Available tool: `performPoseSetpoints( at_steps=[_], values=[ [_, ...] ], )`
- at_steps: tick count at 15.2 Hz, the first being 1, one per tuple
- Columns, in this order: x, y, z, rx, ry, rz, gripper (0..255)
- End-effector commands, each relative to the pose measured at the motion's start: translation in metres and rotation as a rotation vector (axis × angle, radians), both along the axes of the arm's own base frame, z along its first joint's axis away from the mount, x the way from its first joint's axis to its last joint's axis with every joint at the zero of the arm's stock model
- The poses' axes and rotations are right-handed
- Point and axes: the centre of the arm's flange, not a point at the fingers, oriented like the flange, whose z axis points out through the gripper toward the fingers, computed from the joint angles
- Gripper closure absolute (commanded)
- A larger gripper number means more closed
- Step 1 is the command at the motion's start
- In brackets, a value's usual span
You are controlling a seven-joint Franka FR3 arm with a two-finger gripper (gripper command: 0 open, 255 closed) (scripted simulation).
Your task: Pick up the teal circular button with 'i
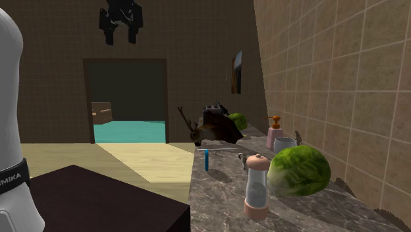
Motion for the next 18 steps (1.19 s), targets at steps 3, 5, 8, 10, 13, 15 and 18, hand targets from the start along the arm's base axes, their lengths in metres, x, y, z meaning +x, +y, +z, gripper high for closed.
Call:
performPoseSetpoints(
  at_steps=[3, 5, 8, 10, 13, 15, 18],
  values=[
    [0.013, -0.009, -0.021, 0.000, -0.007, 0.020, 0],
    [0.025, -0.018, -0.041, 0.000, -0.015, 0.040, 0],
    [0.045, -0.030, -0.072, 0.000, -0.026, 0.070, 0],
    [0.059, -0.038, -0.093, 0.000, -0.034, 0.090, 0],
    [0.080, -0.050, -0.123, 0.000, -0.045, 0.121, 0],
    [0.095, -0.057, -0.143, 0.000, -0.052, 0.141, 0],
    [0.117, -0.067, -0.173, 0.000, -0.063, 0.171, 0]
  ],
)
